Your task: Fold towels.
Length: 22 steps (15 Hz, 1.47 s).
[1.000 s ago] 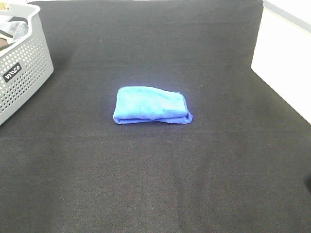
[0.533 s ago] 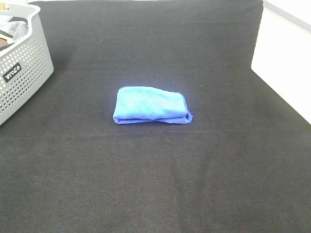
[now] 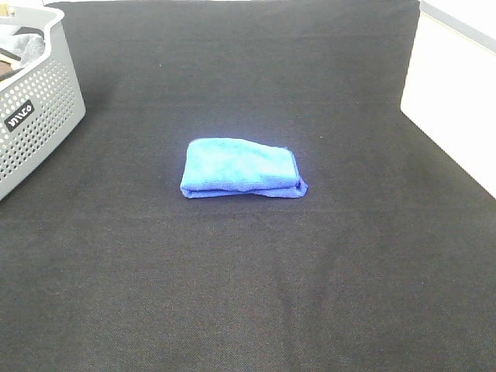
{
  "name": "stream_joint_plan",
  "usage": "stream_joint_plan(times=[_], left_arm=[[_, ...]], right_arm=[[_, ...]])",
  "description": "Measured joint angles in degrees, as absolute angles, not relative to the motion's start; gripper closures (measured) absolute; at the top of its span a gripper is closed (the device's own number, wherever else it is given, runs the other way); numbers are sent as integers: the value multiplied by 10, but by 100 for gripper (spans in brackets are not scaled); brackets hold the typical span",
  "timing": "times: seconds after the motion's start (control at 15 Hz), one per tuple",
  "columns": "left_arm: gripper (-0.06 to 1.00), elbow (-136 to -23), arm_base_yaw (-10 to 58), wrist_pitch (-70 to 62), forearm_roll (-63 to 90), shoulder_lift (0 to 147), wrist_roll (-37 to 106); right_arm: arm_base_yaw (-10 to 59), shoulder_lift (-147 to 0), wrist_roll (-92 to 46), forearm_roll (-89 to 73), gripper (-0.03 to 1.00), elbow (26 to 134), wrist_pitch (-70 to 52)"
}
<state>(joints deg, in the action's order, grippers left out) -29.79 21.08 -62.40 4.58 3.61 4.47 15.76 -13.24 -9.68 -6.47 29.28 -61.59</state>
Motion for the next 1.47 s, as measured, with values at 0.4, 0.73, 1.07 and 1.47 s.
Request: stream_joint_plan(times=[0.4,0.73,1.07,1.47], left_arm=[[20,-290,211,-605,78,36,89],[20,-290,211,-605,78,36,91],[20,-290,113,-605,78,35,91],[20,-290,11,-603,78,-2,91]], right_arm=[[158,-132,-97,-70,1,293,-616],[158,-132,-97,-71,1,293,-616],[108,-122,-97,-78,1,293,-615],[6,-23,-97,-81,1,293,-615]])
